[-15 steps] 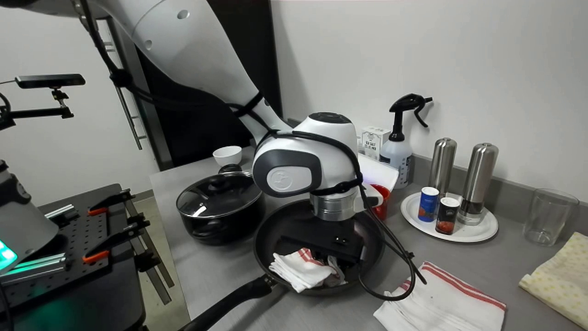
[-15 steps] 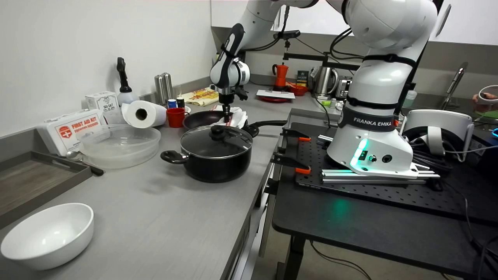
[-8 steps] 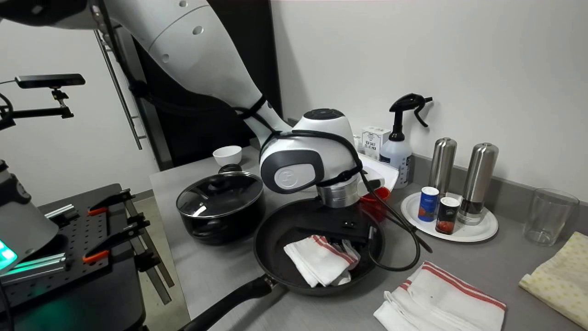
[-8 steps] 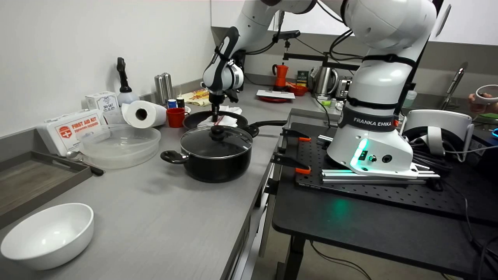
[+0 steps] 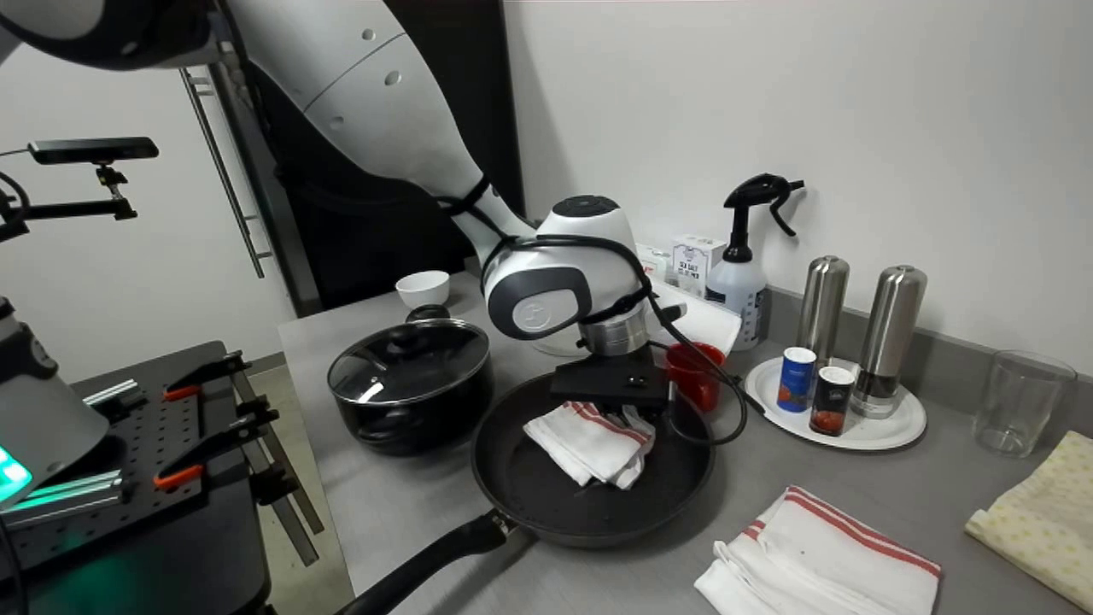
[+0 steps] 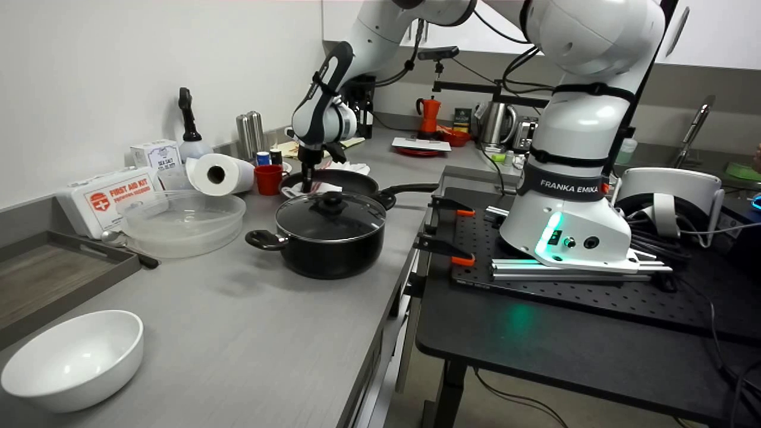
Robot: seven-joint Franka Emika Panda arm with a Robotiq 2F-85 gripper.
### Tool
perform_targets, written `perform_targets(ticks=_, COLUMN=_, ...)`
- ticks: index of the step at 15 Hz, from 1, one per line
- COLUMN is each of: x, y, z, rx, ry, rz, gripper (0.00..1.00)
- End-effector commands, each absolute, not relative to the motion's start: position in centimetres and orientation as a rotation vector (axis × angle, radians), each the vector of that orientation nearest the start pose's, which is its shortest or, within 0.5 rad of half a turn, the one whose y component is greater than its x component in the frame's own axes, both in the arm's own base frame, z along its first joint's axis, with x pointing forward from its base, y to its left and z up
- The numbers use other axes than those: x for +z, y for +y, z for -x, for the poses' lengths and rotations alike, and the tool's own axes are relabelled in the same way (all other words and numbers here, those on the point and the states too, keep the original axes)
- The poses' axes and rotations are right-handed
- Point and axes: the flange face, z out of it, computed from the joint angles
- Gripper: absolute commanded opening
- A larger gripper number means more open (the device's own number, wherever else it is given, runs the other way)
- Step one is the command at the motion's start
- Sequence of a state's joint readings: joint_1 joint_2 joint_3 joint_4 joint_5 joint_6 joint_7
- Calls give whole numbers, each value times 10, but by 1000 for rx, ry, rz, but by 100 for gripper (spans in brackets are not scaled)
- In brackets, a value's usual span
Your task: Use one white and red towel to wipe the black pan.
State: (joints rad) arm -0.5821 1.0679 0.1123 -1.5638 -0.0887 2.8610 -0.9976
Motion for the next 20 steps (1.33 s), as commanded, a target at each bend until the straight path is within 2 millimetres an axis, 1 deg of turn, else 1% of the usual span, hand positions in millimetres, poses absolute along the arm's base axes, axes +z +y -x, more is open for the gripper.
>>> perform_targets(ticks=1, x=22, y=-286, z=-605, rx=-365, ry=-984, rz=3067, gripper=3)
perform_targets(ticks=2, x=19, y=-282, z=-603, rx=-371, ry=-1013, rz=3056, gripper=3)
perform_targets(ticks=4, x=18, y=-280, z=-602, rx=-383, ry=-1041, rz=3052, gripper=3)
perform_targets(ticks=6, x=18, y=-286, z=-600, rx=-388, ry=-1035, rz=3058, gripper=3)
perform_targets(ticks=9, x=19, y=-304, z=-595, rx=-392, ry=-995, rz=3079, gripper=3)
perform_targets(ticks=11, x=21, y=-319, z=-589, rx=-398, ry=-956, rz=3096, gripper=3)
perform_targets(ticks=13, x=24, y=-338, z=-580, rx=-408, ry=-903, rz=3116, gripper=3)
perform_targets(ticks=19, x=29, y=-406, z=-541, rx=-420, ry=-709, rz=3189, gripper=3)
perform_targets(ticks=20, x=29, y=-414, z=-535, rx=-423, ry=-682, rz=3194, gripper=3)
